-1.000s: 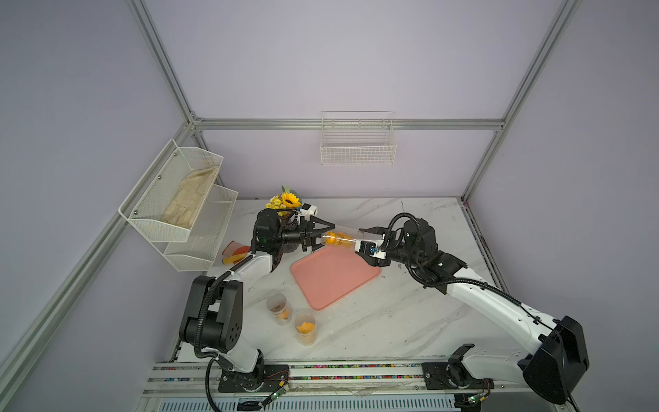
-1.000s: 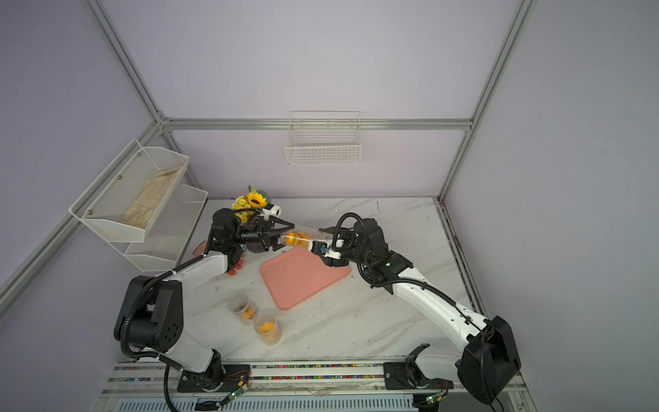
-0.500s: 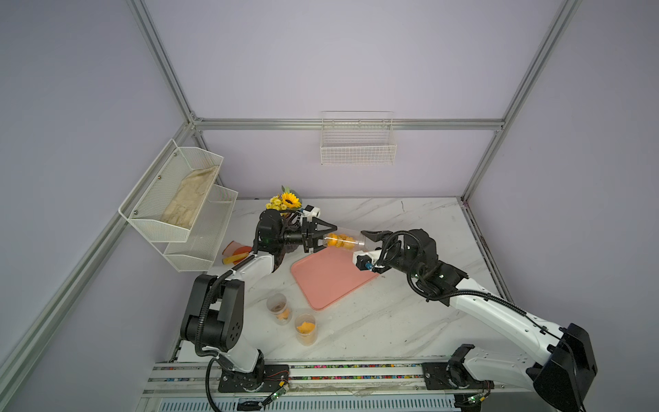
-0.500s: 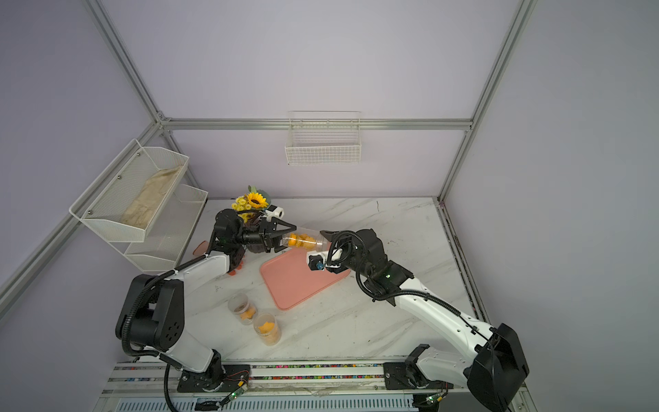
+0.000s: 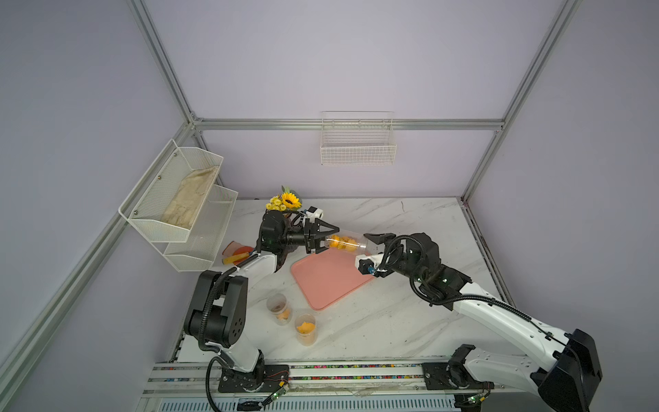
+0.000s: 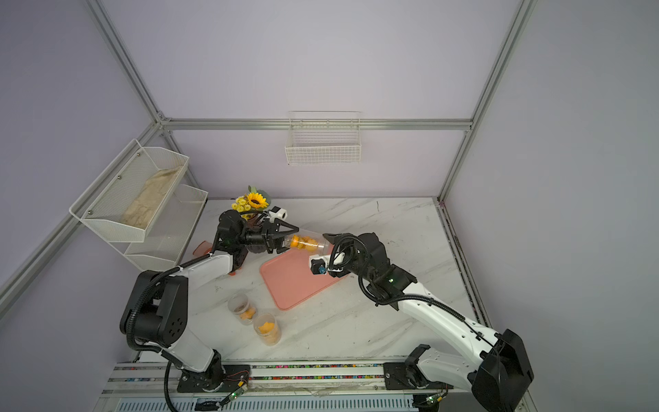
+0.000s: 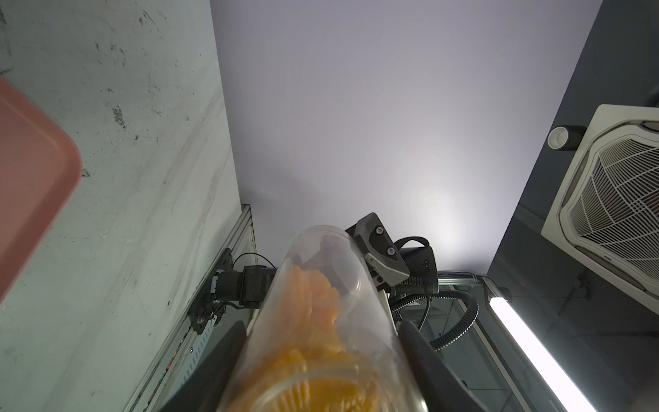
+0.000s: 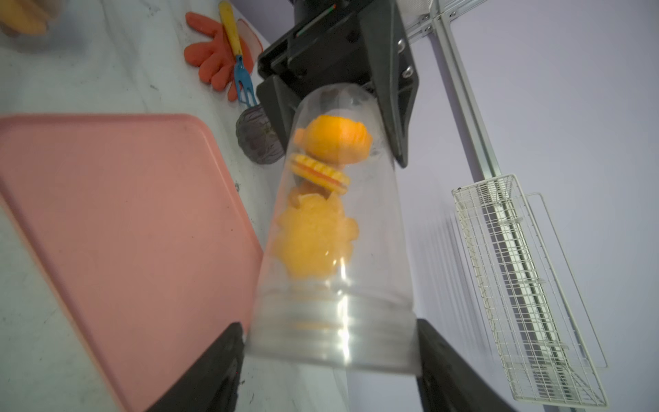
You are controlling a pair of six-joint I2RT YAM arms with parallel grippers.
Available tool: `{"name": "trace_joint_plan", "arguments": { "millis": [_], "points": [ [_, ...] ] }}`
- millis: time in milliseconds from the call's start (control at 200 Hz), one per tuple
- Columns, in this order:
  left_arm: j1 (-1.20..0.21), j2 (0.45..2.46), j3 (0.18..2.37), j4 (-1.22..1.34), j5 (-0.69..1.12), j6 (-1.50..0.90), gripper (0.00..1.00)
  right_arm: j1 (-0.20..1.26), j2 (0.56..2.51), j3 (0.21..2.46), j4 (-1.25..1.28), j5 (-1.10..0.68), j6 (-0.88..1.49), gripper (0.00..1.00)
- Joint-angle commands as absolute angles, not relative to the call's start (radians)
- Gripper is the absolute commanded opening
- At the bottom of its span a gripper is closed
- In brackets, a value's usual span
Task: Pour the cookies out of the jar
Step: Unscrew the lid from the jar.
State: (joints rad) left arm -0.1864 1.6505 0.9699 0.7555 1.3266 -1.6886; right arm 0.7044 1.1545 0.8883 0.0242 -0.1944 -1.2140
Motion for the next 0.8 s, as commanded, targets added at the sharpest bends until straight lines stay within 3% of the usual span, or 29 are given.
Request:
{"name": "trace_joint_plan", "arguments": {
  "millis": [0,190,310,385,515,575,705,795],
  "points": [
    [-0.155,1.652,1.062,0.813,1.258,-1.707,0.56,0.696,1.165,0.945,-0.075,-0.28,-1.048,0.97],
    [-0.155,1.651,1.079,0.821,1.252,-1.712,0.56,0.696,1.132,1.043,-0.137,-0.348,-0.62,0.97],
    [-0.156,1.654,1.087,0.831,1.25,-1.721,0.56,0.693,1.114,1.133,-0.134,-0.225,-0.167,0.97],
    [-0.155,1.651,1.092,0.833,1.247,-1.723,0.56,0.664,1.164,1.254,-0.273,-0.121,0.133,0.97],
    [-0.155,1.639,1.089,0.833,1.244,-1.725,0.56,0.463,1.398,1.577,-0.573,-0.524,0.477,0.97],
    [-0.154,1.63,1.082,0.833,1.243,-1.724,0.56,0.404,1.494,1.665,-0.618,-0.676,0.576,0.92],
    [-0.155,1.61,1.074,0.833,1.241,-1.723,0.56,0.314,1.551,1.649,-0.583,-0.855,0.716,0.94],
    [-0.155,1.599,1.072,0.831,1.238,-1.724,0.56,0.27,1.533,1.509,-0.404,-0.951,0.883,0.97]
  ]
}}
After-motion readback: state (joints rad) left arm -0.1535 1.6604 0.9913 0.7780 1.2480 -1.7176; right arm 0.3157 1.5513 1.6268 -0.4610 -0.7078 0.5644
